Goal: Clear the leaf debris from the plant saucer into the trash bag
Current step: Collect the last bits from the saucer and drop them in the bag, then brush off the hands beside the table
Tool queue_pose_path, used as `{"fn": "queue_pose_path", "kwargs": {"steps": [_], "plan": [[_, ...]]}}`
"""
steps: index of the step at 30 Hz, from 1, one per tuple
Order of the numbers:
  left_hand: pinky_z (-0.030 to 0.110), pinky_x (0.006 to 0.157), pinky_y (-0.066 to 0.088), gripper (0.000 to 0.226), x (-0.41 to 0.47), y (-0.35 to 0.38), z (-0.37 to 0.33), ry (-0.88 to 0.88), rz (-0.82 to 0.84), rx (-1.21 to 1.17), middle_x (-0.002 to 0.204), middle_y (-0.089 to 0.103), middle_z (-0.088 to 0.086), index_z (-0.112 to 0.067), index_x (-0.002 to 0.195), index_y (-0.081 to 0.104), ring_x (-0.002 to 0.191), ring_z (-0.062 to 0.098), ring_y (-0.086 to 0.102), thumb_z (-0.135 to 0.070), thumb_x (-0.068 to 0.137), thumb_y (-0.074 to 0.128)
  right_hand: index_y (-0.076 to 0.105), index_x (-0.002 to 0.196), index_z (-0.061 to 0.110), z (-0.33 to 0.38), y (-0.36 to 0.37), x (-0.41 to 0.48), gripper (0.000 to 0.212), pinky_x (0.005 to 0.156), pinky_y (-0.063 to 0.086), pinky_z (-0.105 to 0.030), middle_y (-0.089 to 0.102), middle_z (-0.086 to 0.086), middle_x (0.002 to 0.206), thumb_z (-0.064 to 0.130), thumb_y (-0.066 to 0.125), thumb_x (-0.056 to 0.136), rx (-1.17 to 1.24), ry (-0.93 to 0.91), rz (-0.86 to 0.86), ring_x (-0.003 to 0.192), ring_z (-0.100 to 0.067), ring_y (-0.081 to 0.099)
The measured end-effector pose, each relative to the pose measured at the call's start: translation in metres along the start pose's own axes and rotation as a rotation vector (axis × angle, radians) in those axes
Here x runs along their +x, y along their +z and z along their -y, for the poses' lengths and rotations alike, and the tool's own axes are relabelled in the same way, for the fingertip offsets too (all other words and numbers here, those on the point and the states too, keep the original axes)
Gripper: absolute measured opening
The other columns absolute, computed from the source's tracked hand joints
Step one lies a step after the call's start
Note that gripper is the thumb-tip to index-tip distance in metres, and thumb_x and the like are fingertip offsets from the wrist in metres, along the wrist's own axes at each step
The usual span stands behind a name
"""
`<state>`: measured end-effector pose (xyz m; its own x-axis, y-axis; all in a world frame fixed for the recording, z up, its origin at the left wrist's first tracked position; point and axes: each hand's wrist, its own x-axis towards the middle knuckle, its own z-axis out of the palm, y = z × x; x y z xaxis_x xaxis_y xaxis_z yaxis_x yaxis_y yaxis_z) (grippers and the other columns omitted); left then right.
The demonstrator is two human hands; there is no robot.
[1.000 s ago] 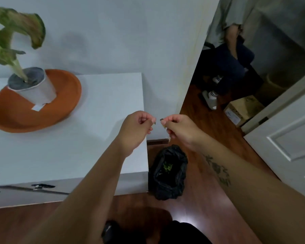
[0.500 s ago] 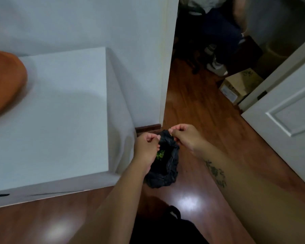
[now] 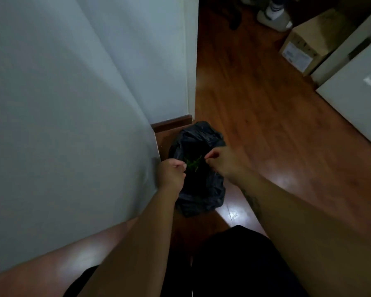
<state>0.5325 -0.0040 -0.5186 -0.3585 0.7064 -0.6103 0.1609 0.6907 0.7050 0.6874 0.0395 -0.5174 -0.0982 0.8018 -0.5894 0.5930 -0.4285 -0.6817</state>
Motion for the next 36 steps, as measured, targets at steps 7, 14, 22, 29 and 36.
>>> {"fn": "queue_pose_path", "kwargs": {"steps": [7, 14, 22, 29, 36], "plan": [[0.034, 0.072, 0.055, 0.010, 0.010, 0.004, 0.000, 0.044, 0.010, 0.014, 0.078, 0.067, 0.004, -0.012, 0.082, 0.064, 0.066, 0.015, 0.060, -0.010, 0.091, 0.064, 0.066, 0.090, 0.012, -0.006, 0.004, 0.007, 0.007, 0.064, 0.044, -0.026, 0.060, 0.000, 0.081, 0.010, 0.060, 0.090, 0.032, 0.020, -0.090, 0.081, -0.020, 0.058], [0.036, 0.075, 0.055, 0.013, -0.062, -0.032, -0.071, 0.087, 0.039, -0.076, 0.073, 0.066, 0.003, -0.016, 0.078, 0.065, 0.070, 0.020, 0.062, -0.012, 0.091, 0.065, 0.064, 0.076, 0.018, 0.069, -0.048, -0.058, 0.014, 0.079, 0.054, -0.038, 0.067, -0.008, 0.084, 0.007, 0.063, 0.085, 0.124, -0.020, -0.166, 0.088, -0.028, 0.065], [0.034, 0.076, 0.058, 0.007, -0.173, -0.117, -0.232, 0.289, 0.017, -0.197, 0.083, 0.072, 0.009, -0.007, 0.088, 0.065, 0.072, 0.021, 0.067, -0.013, 0.091, 0.064, 0.068, 0.090, 0.002, 0.238, -0.129, -0.164, 0.010, 0.062, 0.050, -0.025, 0.069, -0.008, 0.082, 0.009, 0.060, 0.089, 0.232, -0.200, -0.246, 0.069, -0.015, 0.061], [0.035, 0.079, 0.060, 0.012, -0.219, -0.241, -0.281, 0.537, -0.115, -0.131, 0.083, 0.073, 0.003, -0.020, 0.080, 0.065, 0.078, 0.019, 0.070, -0.024, 0.092, 0.063, 0.066, 0.090, 0.013, 0.365, -0.104, -0.212, 0.012, 0.074, 0.054, -0.031, 0.069, -0.002, 0.087, 0.015, 0.055, 0.092, 0.204, -0.402, -0.233, 0.078, -0.016, 0.065], [0.022, 0.064, 0.050, 0.014, -0.211, -0.385, -0.246, 0.631, -0.320, -0.056, 0.070, 0.065, -0.007, -0.014, 0.079, 0.066, 0.063, 0.001, 0.057, -0.023, 0.089, 0.068, 0.068, 0.085, 0.009, 0.448, 0.001, -0.236, 0.012, 0.072, 0.053, -0.029, 0.071, -0.002, 0.084, 0.007, 0.056, 0.087, 0.205, -0.456, -0.110, 0.075, -0.017, 0.063]]}}
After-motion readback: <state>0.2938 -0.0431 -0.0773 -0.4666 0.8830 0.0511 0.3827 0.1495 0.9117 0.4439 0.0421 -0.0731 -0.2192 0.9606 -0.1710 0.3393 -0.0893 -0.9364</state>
